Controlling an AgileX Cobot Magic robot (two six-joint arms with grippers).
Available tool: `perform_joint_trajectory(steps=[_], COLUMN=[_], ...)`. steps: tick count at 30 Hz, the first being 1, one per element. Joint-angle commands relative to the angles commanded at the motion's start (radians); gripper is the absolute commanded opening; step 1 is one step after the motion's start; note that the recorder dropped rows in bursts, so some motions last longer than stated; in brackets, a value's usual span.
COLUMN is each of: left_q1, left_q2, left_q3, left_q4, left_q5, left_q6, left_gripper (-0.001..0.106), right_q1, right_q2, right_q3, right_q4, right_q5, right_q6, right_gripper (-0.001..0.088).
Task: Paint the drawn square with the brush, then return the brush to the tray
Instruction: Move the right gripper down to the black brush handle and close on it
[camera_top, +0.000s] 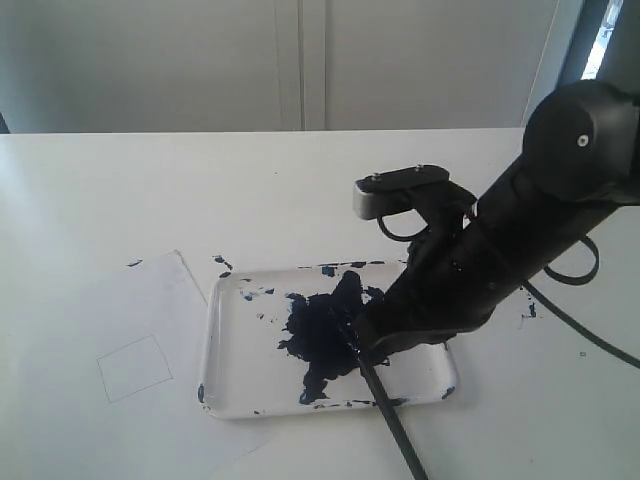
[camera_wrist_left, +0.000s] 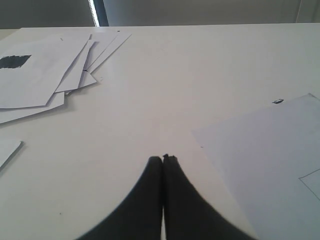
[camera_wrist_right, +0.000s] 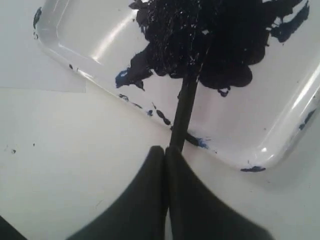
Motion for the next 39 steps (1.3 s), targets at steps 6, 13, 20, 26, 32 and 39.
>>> perform_joint_trajectory(steps=[6, 13, 20, 26, 32, 39], left_q1=[0.000, 0.000, 0.000, 0.000, 0.000, 0.000], left_q2=[0.000, 0.000, 0.000, 0.000, 0.000, 0.000], left_q3=[0.000, 0.000, 0.000, 0.000, 0.000, 0.000], left_q4=[0.000, 0.000, 0.000, 0.000, 0.000, 0.000], left_q5=[0.000, 0.000, 0.000, 0.000, 0.000, 0.000], left_q6=[0.000, 0.000, 0.000, 0.000, 0.000, 0.000], left_gripper=[0.000, 0.000, 0.000, 0.000, 0.000, 0.000], right_q1=[0.000, 0.009, 0.067, 0.100, 0.127, 0.127], right_q2=[0.000, 0.000, 0.000, 0.000, 0.008, 0.052], right_q3=[0.099, 0.172, 0.228, 0.255, 0.305, 0.332], right_q4=[-0.005, 0.002, 0.001, -0.001, -0.003, -0.001], right_q5=[-0.030, -0.047, -0.121, -0.136, -0.179, -0.234], right_q6=[0.012, 0.023, 0.026, 0.046, 0.046, 0.046], right_gripper=[0.0177, 0.0547, 0.0545, 0.0545, 0.0540, 0.0536])
